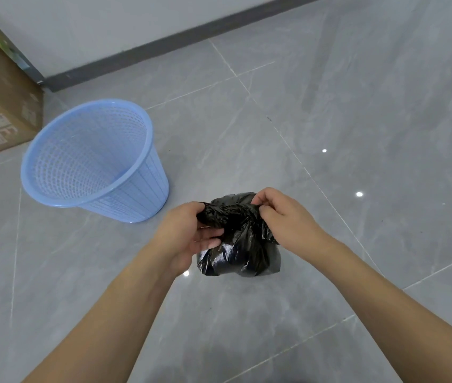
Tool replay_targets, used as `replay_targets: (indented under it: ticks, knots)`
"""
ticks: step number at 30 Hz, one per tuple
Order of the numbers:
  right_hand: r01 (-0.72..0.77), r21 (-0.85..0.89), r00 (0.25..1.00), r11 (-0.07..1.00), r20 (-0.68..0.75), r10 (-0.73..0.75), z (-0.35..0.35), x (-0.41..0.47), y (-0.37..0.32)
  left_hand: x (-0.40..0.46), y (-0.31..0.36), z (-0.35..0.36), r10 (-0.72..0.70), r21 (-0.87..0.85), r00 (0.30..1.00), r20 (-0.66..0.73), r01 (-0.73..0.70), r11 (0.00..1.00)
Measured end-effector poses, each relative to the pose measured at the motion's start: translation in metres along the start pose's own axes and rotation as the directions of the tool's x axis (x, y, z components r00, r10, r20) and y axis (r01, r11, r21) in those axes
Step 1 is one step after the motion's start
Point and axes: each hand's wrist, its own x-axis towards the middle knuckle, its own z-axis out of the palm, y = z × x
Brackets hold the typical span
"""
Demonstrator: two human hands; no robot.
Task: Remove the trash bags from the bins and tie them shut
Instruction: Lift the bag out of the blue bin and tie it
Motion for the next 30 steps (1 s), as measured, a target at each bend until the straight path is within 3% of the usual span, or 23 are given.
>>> replay_targets:
  ticks: [4,7,10,13,15,19,22,25,27,30]
  knots:
    - [0.054,-0.089,0.998,0.995,-0.01,-0.055,-0.002,-0.001,0.001,0.0,-0.004,0.001,0.037,0.096,0.997,-0.072,-0.03,0.995]
    - [0.051,-0.064,0.999,0.997,0.01,-0.051,0.0,-0.001,0.003,-0.009,-0.004,0.005,0.015,0.173,0.999,0.044,-0.022,0.985]
    - [0.073,-0.074,0.997,0.995,0.017,-0.072,0.001,-0.002,0.003,-0.008,-0.012,0.01,0.01,0.437,0.991,0.131,-0.066,0.897]
    - [0.145,-0.256,0.987,0.956,-0.033,-0.159,0.001,-0.002,0.005,0.002,-0.018,0.009,0.19,0.721,0.975,0.115,-0.213,0.659]
    - [0.199,-0.382,0.965,0.903,-0.083,-0.248,-0.001,-0.001,0.006,0.004,-0.018,0.005,0.266,0.846,0.957,0.12,-0.239,0.477]
    - [0.241,-0.522,0.913,0.818,-0.164,-0.374,-0.008,-0.001,0.011,0.01,-0.016,-0.008,0.326,0.953,0.939,0.107,-0.19,0.237]
    - [0.142,-0.554,0.898,0.82,-0.275,-0.342,-0.023,0.003,0.024,0.012,-0.017,-0.025,0.347,0.989,0.936,0.064,-0.107,0.105]
    - [0.048,-0.643,0.916,0.764,-0.276,-0.29,-0.027,0.005,0.036,0.013,-0.023,-0.04,0.379,1.0,0.925,0.028,-0.024,-0.014]
    - [0.021,-0.671,0.937,0.741,-0.246,-0.249,-0.021,0.004,0.038,0.018,-0.027,-0.044,0.354,1.0,0.935,-0.026,0.021,0.019]
    - [-0.018,-0.64,0.983,0.768,-0.151,-0.103,-0.021,0.006,0.037,0.021,-0.026,-0.039,0.278,0.933,0.953,-0.121,0.014,0.358]
